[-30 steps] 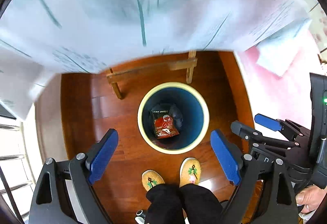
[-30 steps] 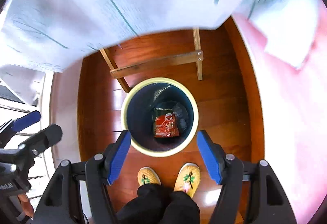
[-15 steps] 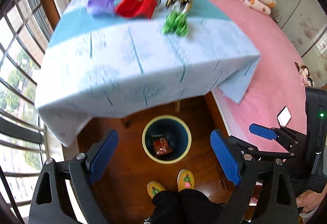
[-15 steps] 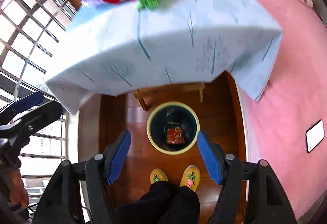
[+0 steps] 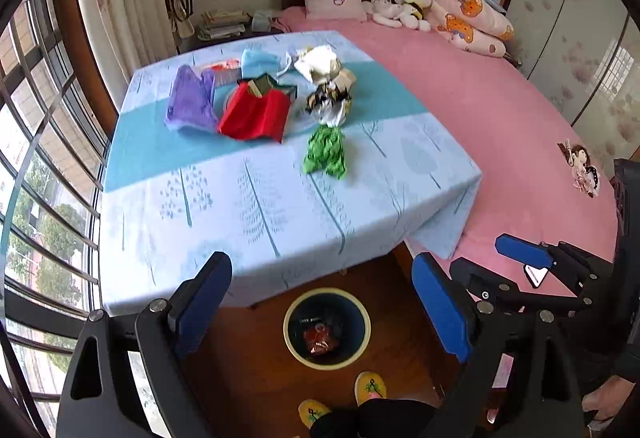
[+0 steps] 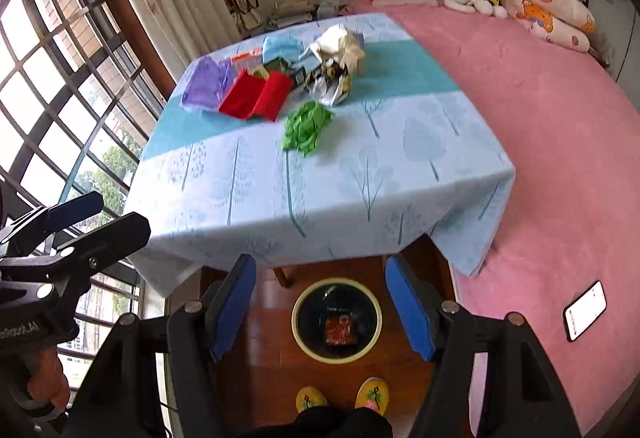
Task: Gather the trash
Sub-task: 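Raise both tools back up toward the table, then grasp the green crumpled paper with the left tool while the right tool grasps the black-gold foil wrapper, then lower the green paper and foil wrapper over the bin and open both tools, then raise both tools back up toward the table, then grasp the red paper with the left tool while the right tool grasps the beige box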
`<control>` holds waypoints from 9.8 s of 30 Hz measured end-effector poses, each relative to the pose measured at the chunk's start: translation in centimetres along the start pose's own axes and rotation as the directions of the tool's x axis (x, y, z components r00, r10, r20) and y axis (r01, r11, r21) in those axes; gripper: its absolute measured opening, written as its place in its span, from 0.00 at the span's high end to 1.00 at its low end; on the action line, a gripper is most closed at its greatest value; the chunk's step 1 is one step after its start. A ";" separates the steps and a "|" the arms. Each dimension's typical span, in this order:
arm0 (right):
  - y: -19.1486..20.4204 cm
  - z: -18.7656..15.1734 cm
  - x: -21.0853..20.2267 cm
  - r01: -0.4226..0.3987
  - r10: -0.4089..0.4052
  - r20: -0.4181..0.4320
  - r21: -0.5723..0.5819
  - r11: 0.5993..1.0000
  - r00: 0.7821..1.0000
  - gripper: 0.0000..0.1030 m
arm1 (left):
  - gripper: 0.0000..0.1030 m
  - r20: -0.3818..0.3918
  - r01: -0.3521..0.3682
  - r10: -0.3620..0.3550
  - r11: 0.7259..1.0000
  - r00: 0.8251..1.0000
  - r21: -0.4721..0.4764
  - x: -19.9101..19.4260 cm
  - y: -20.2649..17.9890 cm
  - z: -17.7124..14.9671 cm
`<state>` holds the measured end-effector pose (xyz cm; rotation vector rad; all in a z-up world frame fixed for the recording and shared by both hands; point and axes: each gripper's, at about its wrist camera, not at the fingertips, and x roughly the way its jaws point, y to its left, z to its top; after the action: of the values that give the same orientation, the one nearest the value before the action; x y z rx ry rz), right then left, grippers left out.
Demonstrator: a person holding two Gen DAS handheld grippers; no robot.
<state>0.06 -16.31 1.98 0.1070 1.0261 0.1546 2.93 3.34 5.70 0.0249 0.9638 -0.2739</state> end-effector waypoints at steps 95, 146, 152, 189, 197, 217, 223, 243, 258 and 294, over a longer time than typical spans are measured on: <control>-2.1 13.4 9.7 -0.240 0.227 -0.095 -0.155 0.958 0.969 0.62 | 0.66 -0.121 -0.112 0.089 0.974 0.989 -0.196 8.9 2.9 8.8; -10.0 -21.7 34.7 0.012 0.047 -0.367 0.158 0.987 0.929 0.61 | 0.64 -0.487 -0.024 0.051 0.998 0.872 0.062 38.4 -3.2 -24.1; -11.3 -23.5 38.2 0.006 0.066 -0.376 0.186 0.983 0.924 0.55 | 0.41 -0.475 -0.021 0.072 0.994 0.877 0.111 41.2 -3.4 -25.0; -6.2 -11.9 18.5 -0.043 0.087 -0.243 0.178 0.983 0.966 0.40 | 0.02 -0.315 -0.048 0.024 0.996 0.949 -0.070 18.8 0.6 -11.9; -3.5 -7.7 10.0 -0.063 0.088 -0.164 0.155 0.986 0.982 0.40 | 0.02 -0.217 -0.045 0.032 0.997 0.976 -0.055 9.9 1.7 -7.5; 1.0 3.7 -0.3 0.000 0.002 0.109 -0.017 1.000 0.994 0.40 | 0.04 0.125 -0.043 0.051 0.997 0.991 -0.064 -0.3 3.1 2.9; 0.3 7.9 2.1 0.019 -0.013 0.115 -0.056 0.998 0.993 0.40 | 0.12 0.078 -0.062 0.071 0.992 0.994 -0.111 3.3 4.6 6.2; -7.6 27.0 20.7 -0.164 0.141 -0.106 -0.252 0.954 0.984 0.40 | 0.12 -0.237 -0.249 0.205 0.953 0.950 -0.172 25.1 7.9 20.7; -6.9 29.4 28.9 -0.236 0.153 -0.239 -0.370 0.898 0.959 0.61 | 0.11 -0.368 -0.324 0.264 0.939 0.892 -0.112 31.6 8.5 20.5; -6.9 24.8 22.8 -0.286 0.240 -0.184 -0.289 0.914 0.953 0.74 | 0.91 -0.230 -0.207 0.166 0.964 0.959 -0.166 22.0 6.5 20.9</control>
<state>33.50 -19.45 -5.61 -0.0564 1.1170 0.5775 33.18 1.79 -0.85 -0.0279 1.1912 -0.0033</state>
